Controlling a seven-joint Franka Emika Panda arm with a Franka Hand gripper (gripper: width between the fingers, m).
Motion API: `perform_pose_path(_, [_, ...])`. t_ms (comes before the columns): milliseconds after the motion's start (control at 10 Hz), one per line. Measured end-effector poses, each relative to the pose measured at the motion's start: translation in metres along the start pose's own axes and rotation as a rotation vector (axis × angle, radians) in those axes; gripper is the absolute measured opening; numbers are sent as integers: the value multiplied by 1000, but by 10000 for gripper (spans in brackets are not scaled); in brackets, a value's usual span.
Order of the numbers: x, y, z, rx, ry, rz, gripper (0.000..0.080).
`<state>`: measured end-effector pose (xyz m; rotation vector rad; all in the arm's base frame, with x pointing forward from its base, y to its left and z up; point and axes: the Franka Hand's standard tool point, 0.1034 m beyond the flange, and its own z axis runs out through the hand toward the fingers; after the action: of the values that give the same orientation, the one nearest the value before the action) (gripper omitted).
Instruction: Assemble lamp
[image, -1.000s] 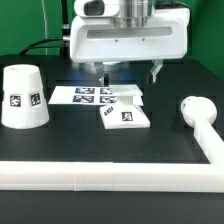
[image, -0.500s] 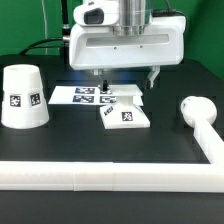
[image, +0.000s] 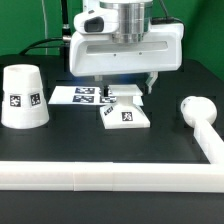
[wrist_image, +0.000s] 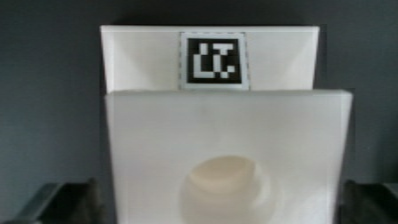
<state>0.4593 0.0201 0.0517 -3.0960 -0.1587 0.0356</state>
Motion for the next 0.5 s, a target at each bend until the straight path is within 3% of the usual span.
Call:
perform_pose_path(200, [0, 0, 0, 0, 1, -4, 534])
perform_pose_path(500, [0, 0, 0, 0, 1, -4, 534])
